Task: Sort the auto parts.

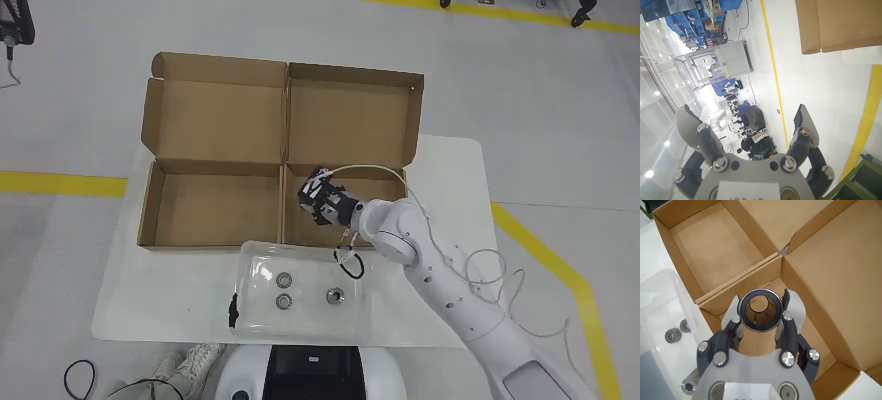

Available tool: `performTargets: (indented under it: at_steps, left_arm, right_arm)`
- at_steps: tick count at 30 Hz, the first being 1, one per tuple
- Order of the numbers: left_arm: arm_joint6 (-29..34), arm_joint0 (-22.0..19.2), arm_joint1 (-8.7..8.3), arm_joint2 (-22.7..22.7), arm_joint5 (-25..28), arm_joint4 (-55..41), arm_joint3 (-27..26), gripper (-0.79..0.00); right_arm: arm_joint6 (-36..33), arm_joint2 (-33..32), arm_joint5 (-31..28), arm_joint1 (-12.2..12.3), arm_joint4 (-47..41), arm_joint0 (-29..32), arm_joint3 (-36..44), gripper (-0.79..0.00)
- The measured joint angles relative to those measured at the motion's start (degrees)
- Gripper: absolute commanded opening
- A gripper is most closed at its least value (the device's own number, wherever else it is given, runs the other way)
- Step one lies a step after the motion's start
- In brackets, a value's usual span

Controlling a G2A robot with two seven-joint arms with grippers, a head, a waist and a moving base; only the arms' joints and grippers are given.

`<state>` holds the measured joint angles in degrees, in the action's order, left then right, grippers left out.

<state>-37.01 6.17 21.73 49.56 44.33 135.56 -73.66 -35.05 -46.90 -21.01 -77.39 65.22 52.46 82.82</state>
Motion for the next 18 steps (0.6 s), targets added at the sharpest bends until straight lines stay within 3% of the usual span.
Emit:
performTargets:
  at_steps: [18]
  left_arm:
    - [0.0, 0.0, 0.0, 0.0, 0.0, 0.0, 0.0, 0.0]
  right_arm:
    - [-5.3, 5.5, 4.5, -3.2, -0.8, -5.5, -7.9, -0.785]
